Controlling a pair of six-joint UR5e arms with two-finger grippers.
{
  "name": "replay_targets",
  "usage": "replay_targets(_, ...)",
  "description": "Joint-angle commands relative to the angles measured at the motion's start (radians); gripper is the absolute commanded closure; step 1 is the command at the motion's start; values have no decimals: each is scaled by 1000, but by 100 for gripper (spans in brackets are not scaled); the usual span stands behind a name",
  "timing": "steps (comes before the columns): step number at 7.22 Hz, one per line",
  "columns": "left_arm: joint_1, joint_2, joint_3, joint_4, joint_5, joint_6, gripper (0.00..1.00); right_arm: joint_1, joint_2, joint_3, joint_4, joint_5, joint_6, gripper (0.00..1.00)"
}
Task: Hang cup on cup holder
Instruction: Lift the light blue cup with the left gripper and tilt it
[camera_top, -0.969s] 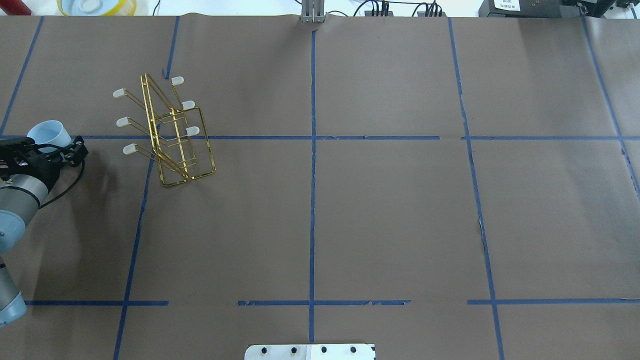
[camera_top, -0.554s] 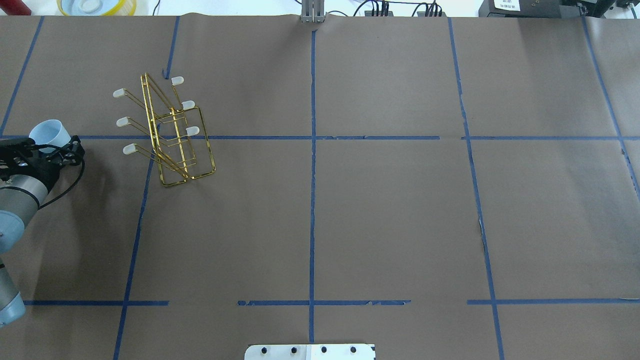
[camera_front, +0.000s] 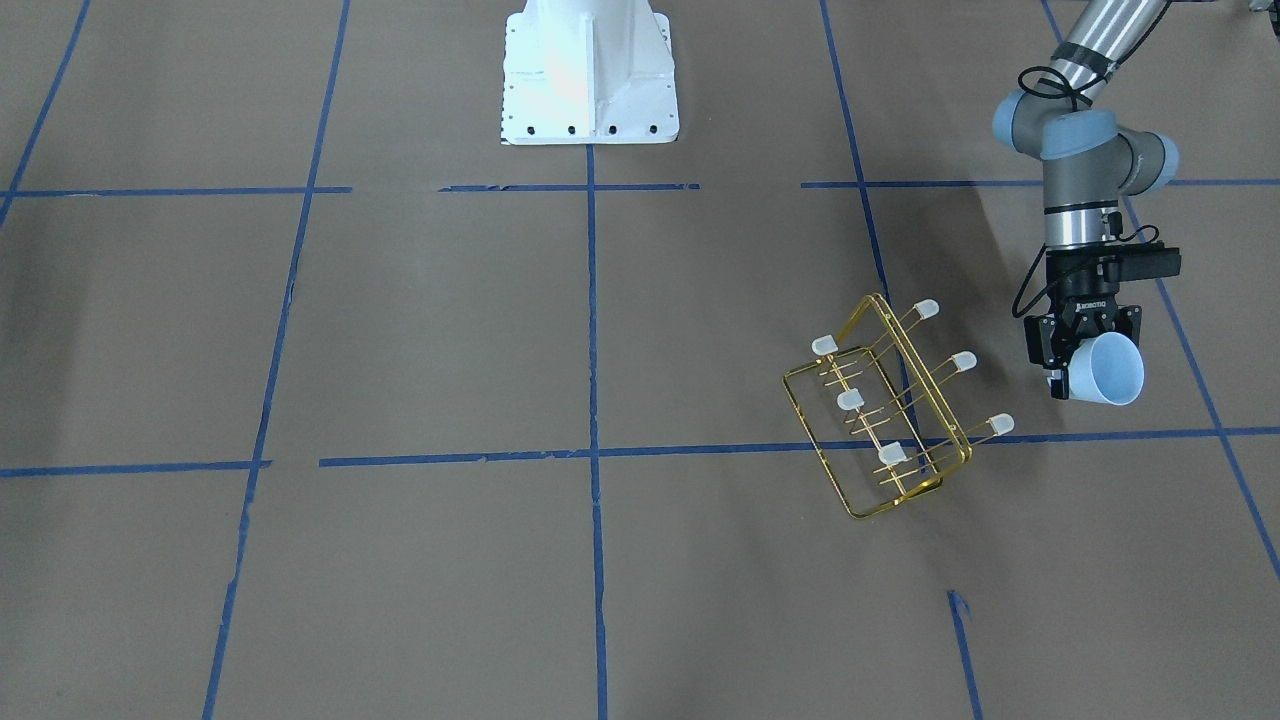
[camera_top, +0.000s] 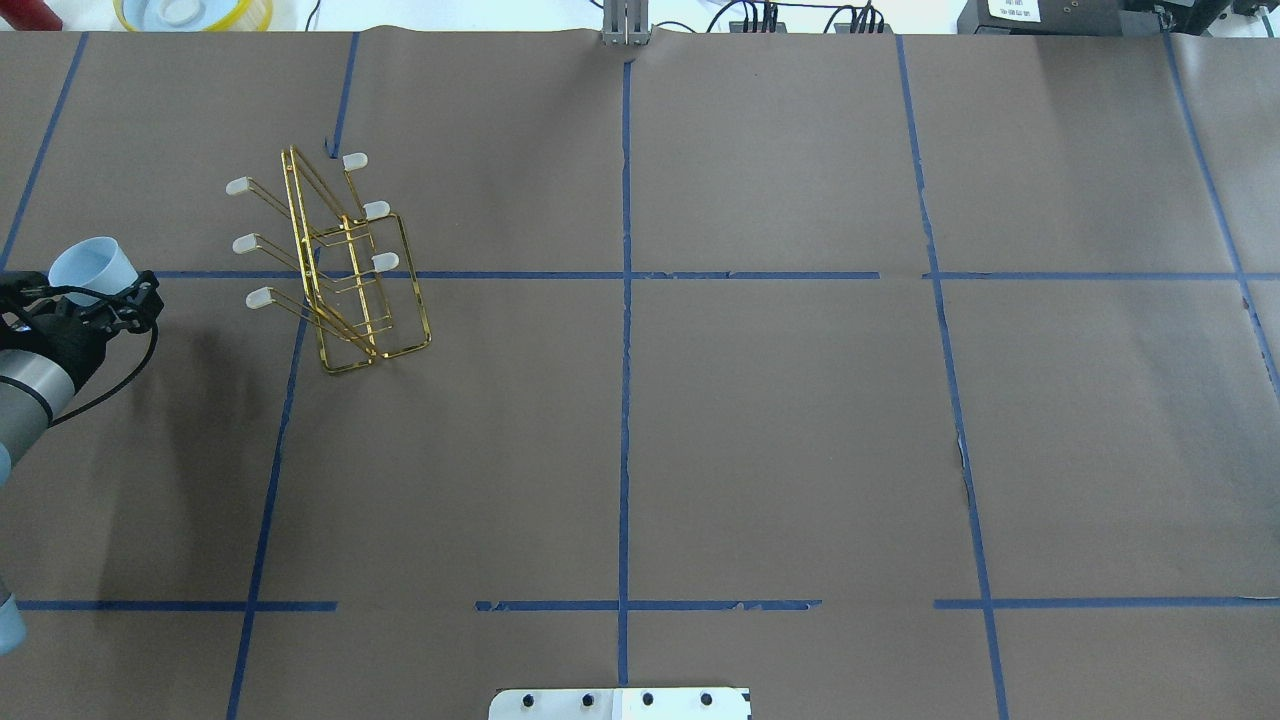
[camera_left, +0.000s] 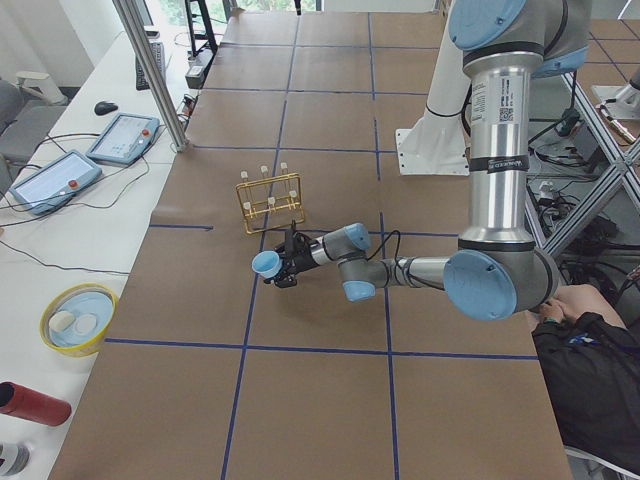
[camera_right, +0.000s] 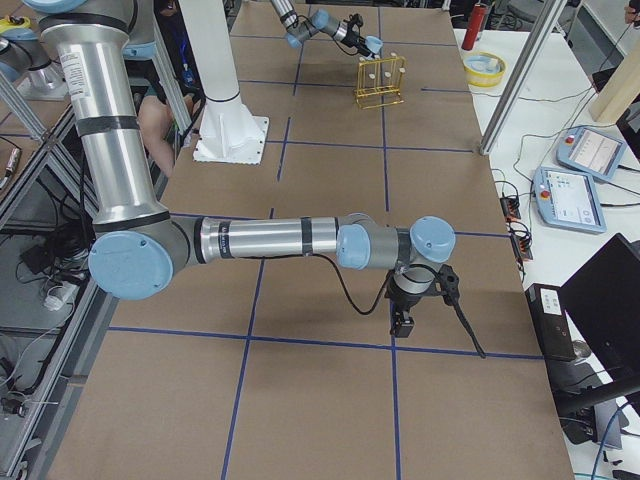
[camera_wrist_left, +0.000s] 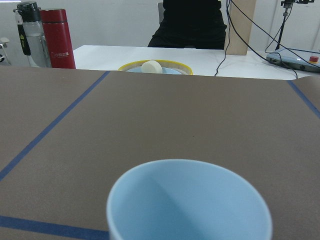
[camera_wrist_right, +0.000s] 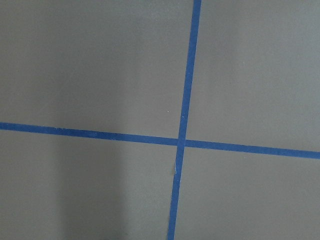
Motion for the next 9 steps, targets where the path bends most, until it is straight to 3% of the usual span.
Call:
replay_targets(1, -2, 57, -112, -1, -9, 211, 79, 0, 0, 0, 0, 0, 0, 0)
replay_targets(3, -3, 118, -219, 1, -8, 534, 80, 0, 0, 0, 0, 0, 0, 0)
replay_targets(6, -3, 134, -303, 18, -5, 967, 98, 0, 0, 0, 0, 0, 0, 0)
replay_targets(8, -5, 140, -394, 90, 6, 1278, 94, 0, 0, 0, 0, 0, 0, 0)
replay_targets(9, -5, 134, -397, 120, 71, 1425, 95, 0, 0, 0, 0, 0, 0, 0)
